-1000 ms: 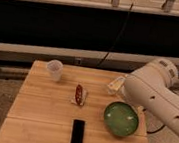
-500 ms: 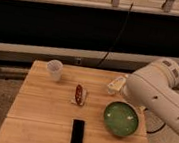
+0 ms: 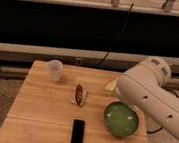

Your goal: Move the arm in a circular motion

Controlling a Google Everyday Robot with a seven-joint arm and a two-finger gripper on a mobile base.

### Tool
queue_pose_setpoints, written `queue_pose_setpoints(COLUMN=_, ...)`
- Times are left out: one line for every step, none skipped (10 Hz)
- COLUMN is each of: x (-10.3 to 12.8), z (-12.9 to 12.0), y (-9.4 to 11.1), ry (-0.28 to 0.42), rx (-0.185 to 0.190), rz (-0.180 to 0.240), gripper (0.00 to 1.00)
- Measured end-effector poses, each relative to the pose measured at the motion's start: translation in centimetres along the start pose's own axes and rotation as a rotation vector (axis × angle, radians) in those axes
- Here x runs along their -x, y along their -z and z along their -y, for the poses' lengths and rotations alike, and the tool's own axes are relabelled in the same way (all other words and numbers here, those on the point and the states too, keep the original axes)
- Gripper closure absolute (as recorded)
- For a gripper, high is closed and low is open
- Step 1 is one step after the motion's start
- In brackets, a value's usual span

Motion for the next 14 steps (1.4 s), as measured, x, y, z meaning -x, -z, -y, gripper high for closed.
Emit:
queue_pose_setpoints(x=0.5, z=-0.6, y=0.3, ry=-0.001, rx=0.001, rz=0.003, gripper=0.2)
queue_pose_setpoints(x=0.6, z=-1.1, y=0.5, ry=-0.005, rx=0.002, rz=0.005, gripper=0.2)
queue_pose_setpoints(x=0.5, z=-1.1, y=0.5, ry=0.002, rx=0.0, rz=0.006, gripper=0.2)
queue_pose_setpoints(x=0.3, z=-1.0, y=0.6, ry=0.019, rx=-0.001, rz=0.007, gripper=0.2)
queue_pose_setpoints(x=0.1, z=-1.3, y=0.9, ry=0.03, rx=0.001, rz=0.006, gripper=0.2)
queue_pose_setpoints(x=-0.3, z=-1.8, y=1.0, ry=0.025, rx=0.0, rz=0.004, gripper=0.2)
queue_pose_setpoints(x=-0.9, z=-2.1, y=0.7, ry=0.026, rx=-0.003, rz=0.006, gripper=0.2)
queue_pose_setpoints(x=-1.4, z=-2.1, y=0.5, ry=0.025, rx=-0.006, rz=0.007, gripper=0.2)
queue_pose_setpoints(x=-1.7, z=-1.9, y=0.3, ry=0.028, rx=-0.007, rz=0.009, gripper=0.2)
queue_pose_setpoints(x=-1.8, z=-1.6, y=0.4, ry=0.038, rx=-0.006, rz=0.006, gripper=0.2)
queue_pose_setpoints(x=-1.9, z=-1.2, y=0.8, ry=0.047, rx=-0.005, rz=0.004, gripper=0.2)
queue_pose_setpoints(x=-1.7, z=-0.2, y=1.0, ry=0.067, rx=-0.008, rz=0.003, gripper=0.2)
queue_pose_setpoints(x=-1.5, z=0.3, y=0.9, ry=0.082, rx=-0.006, rz=0.0, gripper=0.2)
queue_pose_setpoints(x=-1.4, z=0.3, y=0.6, ry=0.089, rx=-0.003, rz=-0.002, gripper=0.2)
